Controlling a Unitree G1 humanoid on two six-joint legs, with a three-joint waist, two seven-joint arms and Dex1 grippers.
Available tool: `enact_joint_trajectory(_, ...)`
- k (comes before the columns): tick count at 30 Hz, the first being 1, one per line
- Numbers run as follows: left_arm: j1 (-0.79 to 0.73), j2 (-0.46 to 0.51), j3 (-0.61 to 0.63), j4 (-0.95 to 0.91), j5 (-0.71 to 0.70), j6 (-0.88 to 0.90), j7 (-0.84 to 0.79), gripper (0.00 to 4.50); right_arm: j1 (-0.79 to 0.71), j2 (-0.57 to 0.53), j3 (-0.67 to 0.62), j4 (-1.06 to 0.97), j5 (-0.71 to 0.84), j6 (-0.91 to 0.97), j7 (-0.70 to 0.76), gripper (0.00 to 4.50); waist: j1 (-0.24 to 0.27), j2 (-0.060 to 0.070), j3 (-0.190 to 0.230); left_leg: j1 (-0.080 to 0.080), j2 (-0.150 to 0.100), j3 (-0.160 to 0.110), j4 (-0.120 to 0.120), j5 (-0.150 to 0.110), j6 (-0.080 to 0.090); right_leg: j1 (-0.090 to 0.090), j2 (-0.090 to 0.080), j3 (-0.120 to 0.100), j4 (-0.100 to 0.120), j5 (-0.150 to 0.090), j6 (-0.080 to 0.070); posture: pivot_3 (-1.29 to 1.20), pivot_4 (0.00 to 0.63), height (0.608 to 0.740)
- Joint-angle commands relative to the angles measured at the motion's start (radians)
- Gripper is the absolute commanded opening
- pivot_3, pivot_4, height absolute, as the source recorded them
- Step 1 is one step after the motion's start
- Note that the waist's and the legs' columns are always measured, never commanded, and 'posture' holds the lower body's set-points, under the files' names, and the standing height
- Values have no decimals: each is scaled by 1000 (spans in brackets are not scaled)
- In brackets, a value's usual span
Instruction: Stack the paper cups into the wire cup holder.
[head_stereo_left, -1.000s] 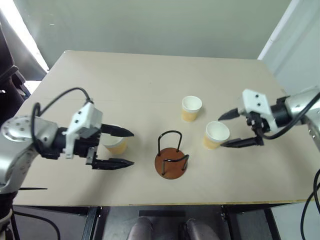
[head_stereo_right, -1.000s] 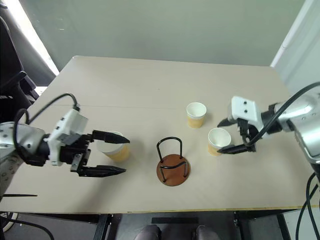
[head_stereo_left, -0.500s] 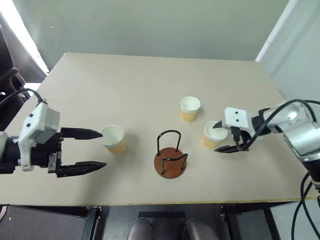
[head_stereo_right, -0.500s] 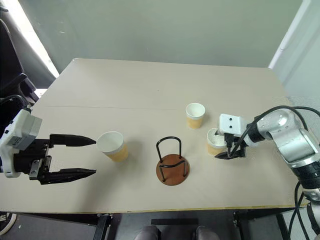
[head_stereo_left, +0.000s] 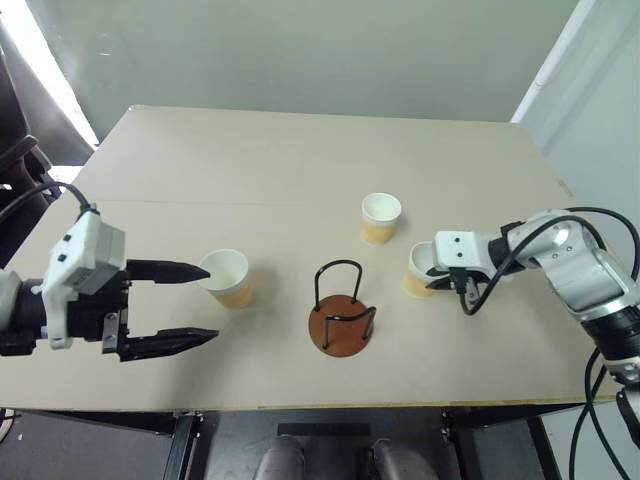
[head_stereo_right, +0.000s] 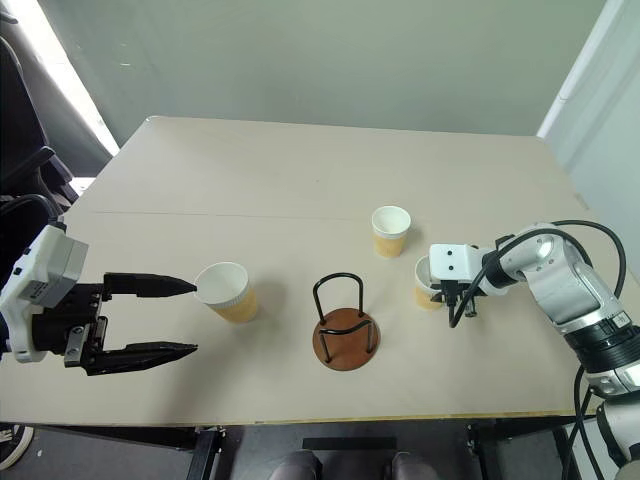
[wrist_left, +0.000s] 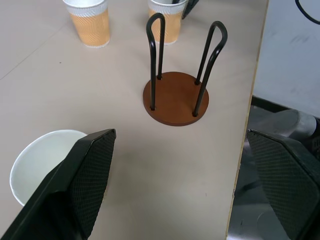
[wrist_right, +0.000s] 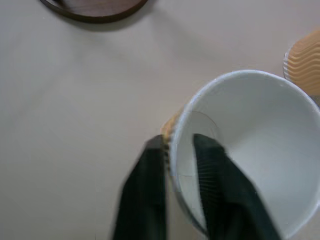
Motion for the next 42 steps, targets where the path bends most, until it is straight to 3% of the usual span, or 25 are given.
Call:
enact_joint_trajectory(1, -16, 7, 9, -9, -7, -21, 6, 4500, -27, -25, -45, -12, 16, -16, 38, 35, 1, 0, 0, 0, 0, 0, 0, 0, 0, 0, 0, 0, 0, 0, 0, 0, 150, 740)
enact_joint_trajectory(6, -36, 14, -10, 14, -5, -41, -2, 4500, -126, -50, -160, -49, 197, 94, 161, 35, 0, 2, 1, -1, -1, 3, 0, 1, -2, -1, 0, 0, 0, 0, 0, 0, 150, 740)
enact_joint_trajectory(9, -64, 7, -35, 12, -25, -50, -4, 4500, -262, -39, -234, -64, 348, 213, 227, 35, -2, 2, 1, -1, -1, 7, -1, 4, -7, -1, 1, 0, -1, 0, 0, 0, 150, 740)
enact_joint_trajectory(13, -155, -23, -40, 41, -74, -65, 30, 4500, -393, 12, -272, -79, 464, 319, 226, 35, -3, 1, 1, -2, -1, 7, -1, 6, -12, -1, 2, 0, -1, -1, -1, 0, 150, 740)
enact_joint_trajectory(16, -224, -41, -12, 59, -145, -39, 64, 4500, -398, 49, -261, -148, 531, 388, 208, 35, -3, 1, 1, -1, -1, 6, -1, 6, -12, -1, 3, 0, -2, -1, -1, 0, 150, 740)
enact_joint_trajectory(21, -172, -24, 7, 43, -139, -19, 52, 4500, -344, 93, -204, -234, 538, 415, 166, 35, -3, 2, 1, -2, -1, 7, -1, 6, -13, -1, 3, 0, -2, -1, -1, 0, 150, 740)
enact_joint_trajectory(30, 29, 16, 38, -12, -11, -53, -19, 4500, -306, 158, -92, -252, 497, 370, 140, 35, -9, 1, 1, -2, 1, 6, 0, 5, -12, -1, 7, 2, -2, -1, -2, 0, 150, 740)
enact_joint_trajectory(42, 82, 8, 28, -53, 42, -62, -9, 4500, -263, 156, 18, -209, 371, 205, 184, 35, -8, 1, 1, -2, 3, 6, 1, 2, -8, -1, 8, 2, -1, 0, -2, 0, 150, 740)
